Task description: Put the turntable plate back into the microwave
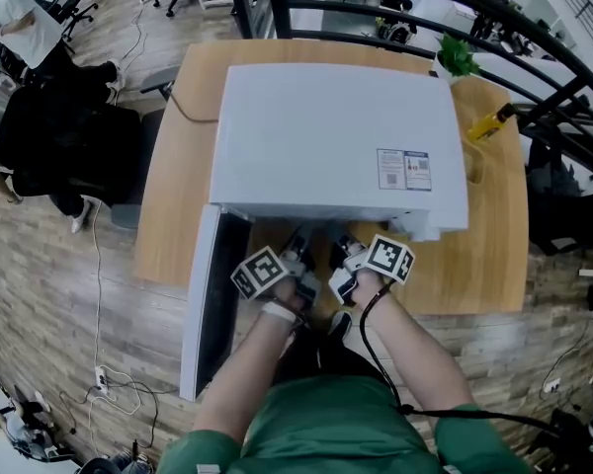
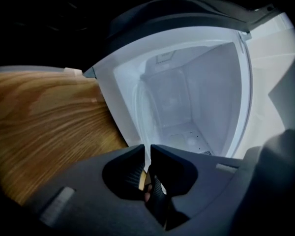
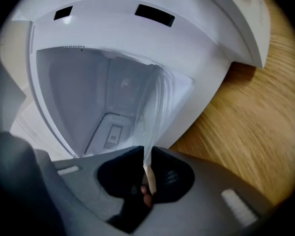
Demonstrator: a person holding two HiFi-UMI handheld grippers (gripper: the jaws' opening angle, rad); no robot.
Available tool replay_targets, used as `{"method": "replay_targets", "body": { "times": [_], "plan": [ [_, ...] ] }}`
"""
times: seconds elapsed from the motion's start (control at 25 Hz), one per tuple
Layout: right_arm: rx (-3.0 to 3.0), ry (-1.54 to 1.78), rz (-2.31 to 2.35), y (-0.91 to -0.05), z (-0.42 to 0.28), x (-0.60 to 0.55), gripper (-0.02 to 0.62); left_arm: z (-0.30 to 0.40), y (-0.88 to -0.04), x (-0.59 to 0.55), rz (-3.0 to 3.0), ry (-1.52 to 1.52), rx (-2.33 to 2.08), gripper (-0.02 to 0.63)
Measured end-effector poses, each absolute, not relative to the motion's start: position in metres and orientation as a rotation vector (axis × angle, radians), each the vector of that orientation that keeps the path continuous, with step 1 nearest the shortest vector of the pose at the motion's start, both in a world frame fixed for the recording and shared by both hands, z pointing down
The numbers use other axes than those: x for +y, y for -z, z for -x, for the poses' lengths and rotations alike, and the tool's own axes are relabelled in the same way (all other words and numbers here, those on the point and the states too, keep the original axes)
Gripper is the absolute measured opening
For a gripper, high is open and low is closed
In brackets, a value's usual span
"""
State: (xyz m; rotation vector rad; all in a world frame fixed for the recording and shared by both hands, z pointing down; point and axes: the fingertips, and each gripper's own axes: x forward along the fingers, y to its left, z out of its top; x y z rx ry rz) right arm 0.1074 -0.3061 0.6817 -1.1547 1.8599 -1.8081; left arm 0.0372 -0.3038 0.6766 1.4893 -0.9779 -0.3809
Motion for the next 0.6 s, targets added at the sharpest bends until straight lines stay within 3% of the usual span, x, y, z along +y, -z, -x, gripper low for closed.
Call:
{"method": "replay_targets", "body": {
  "times": [0.6],
  "plan": [
    [1.853,1.834,1.143,-0.682,-0.102,-0.314,0.051,-0.033,-0.678,-0.317,-1.448,0.422,-0.984,0.046]
  ]
}}
